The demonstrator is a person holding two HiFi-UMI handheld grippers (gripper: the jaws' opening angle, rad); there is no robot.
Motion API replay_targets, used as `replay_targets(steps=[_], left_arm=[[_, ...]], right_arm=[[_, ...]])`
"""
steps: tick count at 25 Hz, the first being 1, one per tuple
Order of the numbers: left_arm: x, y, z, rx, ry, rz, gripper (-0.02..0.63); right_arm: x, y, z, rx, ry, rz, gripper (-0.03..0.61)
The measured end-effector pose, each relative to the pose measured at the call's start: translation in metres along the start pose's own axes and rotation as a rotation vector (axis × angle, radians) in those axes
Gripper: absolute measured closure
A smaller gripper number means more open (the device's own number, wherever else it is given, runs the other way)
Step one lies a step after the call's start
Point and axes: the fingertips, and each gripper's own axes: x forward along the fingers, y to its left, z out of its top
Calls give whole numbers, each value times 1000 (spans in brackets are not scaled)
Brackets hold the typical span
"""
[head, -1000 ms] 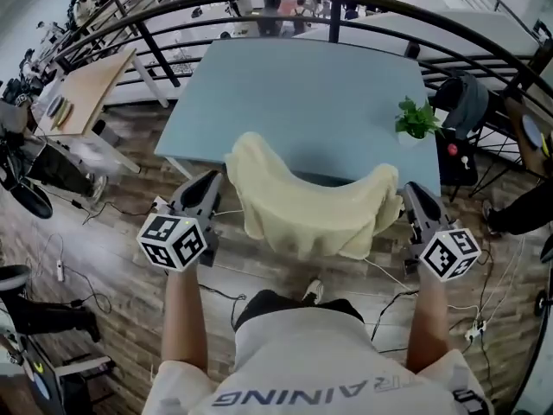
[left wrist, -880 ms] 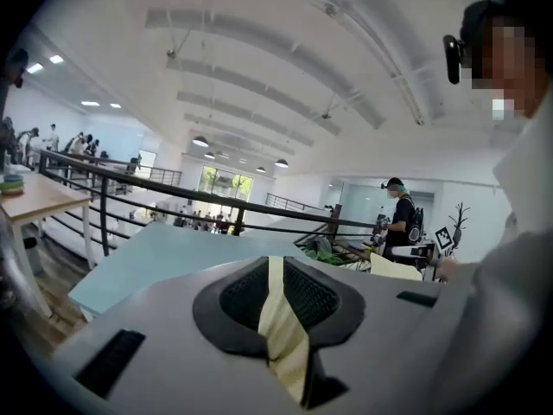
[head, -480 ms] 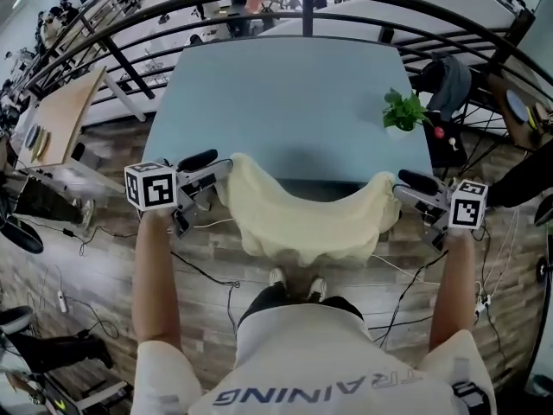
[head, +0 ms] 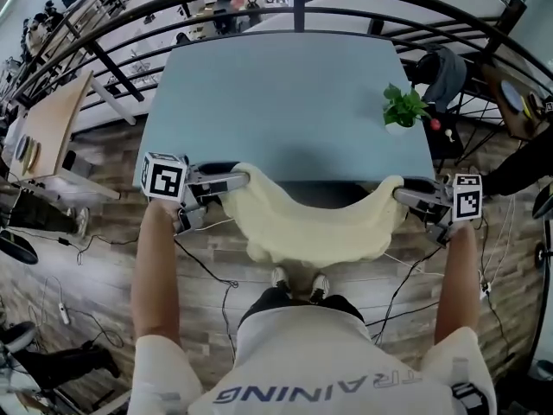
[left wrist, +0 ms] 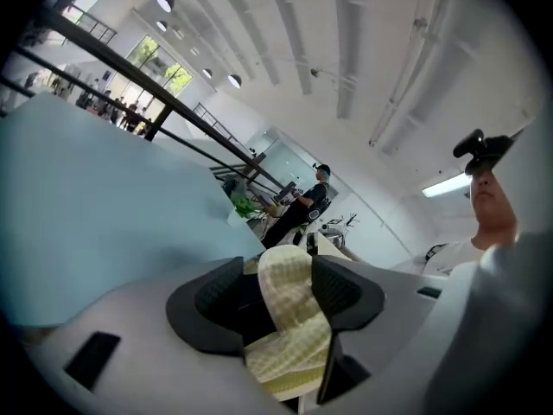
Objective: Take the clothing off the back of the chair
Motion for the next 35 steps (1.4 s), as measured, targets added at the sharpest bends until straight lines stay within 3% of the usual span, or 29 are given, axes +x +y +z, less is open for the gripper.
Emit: replay_targets(steps=[2,3,8,14,17,21,28,35], left_arm=[[-8,-3,4,63,-28,43,472],[-13,-3,5,100,-46,71,562],[-33,-7,7,220,-140,157,566],[-46,-25,17,420,-263,417,568],[-52,-30,16,438,-340,473,569],[-67,-50,15,453,-442,528,569],[-90,-110,-2,494,-571,625,569],[-81,-191,-54,496,-655,781,569]], right_arm=[[0,6,5,-51,-21,-27,524],[1,9,7,-75,-38,-40,541],[-8,17,17,-158,-155,-183,546],[-27,33,29,-192,-382,-449,546],[-38,41,25,-181,-498,-531,546],[-47,56,25,-247,-575,-624,546],[-61,96,18,-306,-626,-560,546],[-104,127,-2,-345,-602,-470,546]])
